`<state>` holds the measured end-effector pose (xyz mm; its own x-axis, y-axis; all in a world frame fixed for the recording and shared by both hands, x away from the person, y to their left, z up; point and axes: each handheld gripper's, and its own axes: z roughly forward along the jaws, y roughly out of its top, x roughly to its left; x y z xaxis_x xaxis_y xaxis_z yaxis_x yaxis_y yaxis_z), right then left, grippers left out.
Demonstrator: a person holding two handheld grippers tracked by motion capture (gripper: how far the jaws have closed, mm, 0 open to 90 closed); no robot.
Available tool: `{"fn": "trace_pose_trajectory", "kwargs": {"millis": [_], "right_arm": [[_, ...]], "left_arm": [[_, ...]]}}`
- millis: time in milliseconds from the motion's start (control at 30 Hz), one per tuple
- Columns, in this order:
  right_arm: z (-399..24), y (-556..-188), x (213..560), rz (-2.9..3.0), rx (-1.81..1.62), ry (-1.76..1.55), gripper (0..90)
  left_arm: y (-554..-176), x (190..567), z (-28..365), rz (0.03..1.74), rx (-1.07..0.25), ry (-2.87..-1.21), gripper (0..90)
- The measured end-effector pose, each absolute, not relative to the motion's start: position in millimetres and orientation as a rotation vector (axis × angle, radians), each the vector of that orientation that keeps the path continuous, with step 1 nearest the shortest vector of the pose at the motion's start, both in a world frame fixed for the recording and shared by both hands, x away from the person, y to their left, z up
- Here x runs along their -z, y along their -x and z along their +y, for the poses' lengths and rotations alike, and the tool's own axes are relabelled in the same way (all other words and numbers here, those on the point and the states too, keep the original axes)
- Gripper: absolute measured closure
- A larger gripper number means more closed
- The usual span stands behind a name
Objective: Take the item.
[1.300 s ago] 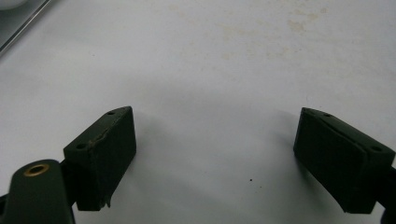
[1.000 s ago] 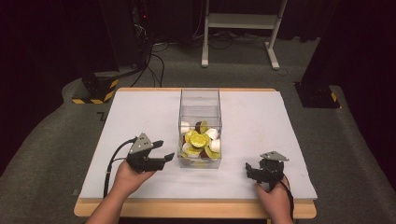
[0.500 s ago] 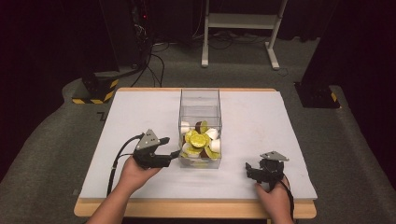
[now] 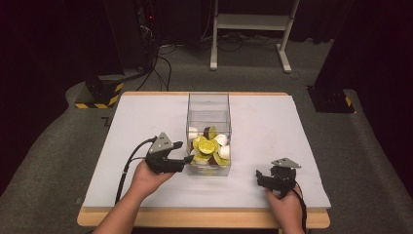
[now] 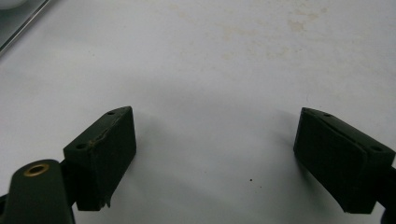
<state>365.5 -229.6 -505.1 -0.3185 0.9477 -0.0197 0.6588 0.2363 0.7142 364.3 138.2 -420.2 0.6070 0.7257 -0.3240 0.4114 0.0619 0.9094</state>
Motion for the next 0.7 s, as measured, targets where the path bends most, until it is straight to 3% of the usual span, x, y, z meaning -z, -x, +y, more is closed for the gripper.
{"fn": "trace_pose_trajectory", "kwargs": {"millis": [700], "right_arm": [[-229.6, -365.2, 505.3, 2.061, -0.851, -1.474, 12.8]], "left_arm": [[-375.0, 415.7, 116.9, 0.971, -0.287, -1.561, 34.0]]}}
